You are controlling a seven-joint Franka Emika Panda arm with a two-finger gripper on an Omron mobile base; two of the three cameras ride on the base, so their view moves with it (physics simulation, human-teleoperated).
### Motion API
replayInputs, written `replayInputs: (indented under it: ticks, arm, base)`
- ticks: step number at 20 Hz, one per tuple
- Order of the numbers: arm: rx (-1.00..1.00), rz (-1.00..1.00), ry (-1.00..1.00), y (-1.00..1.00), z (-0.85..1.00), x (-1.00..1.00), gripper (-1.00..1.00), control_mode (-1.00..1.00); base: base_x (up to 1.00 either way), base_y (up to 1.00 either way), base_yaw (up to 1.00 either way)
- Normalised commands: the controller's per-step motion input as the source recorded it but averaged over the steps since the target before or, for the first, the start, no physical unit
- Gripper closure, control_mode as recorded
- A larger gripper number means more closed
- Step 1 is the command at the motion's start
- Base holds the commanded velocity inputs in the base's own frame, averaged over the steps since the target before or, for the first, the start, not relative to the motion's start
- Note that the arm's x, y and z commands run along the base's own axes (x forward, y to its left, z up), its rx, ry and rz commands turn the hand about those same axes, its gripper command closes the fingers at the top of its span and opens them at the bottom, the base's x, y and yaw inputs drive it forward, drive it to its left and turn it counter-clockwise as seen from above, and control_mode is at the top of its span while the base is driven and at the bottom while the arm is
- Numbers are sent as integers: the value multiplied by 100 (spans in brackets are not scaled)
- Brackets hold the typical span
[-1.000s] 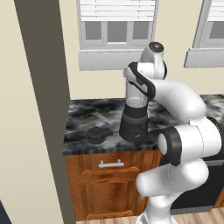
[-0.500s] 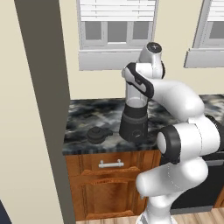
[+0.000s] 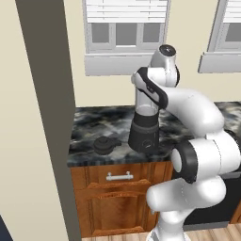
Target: Grab the lime and lemon from the fridge, place them in the blender, close the lid, and turn on the blender to create a marinade.
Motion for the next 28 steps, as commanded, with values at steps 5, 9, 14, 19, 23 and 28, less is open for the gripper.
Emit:
replayInputs:
  ticks: [5, 9, 14, 19, 23, 28]
  arm:
    - [0, -1, -1, -1, -2, -10, -100, -100]
    - [0, -6, -1, -20, -11, 16, -100, -100]
    - [1, -3, 7, -47, -1, -10, -100, -100]
    - [9, -6, 16, -40, 5, -34, -100, -100]
    - [10, -1, 1, -8, 40, -40, -100, -100]
    - [6, 0, -1, 0, 34, -34, -100, -100]
  base:
    - [0, 0, 0]
    - [0, 0, 0]
    - [0, 0, 0]
    - [0, 0, 0]
    - [0, 0, 0]
    - [0, 0, 0]
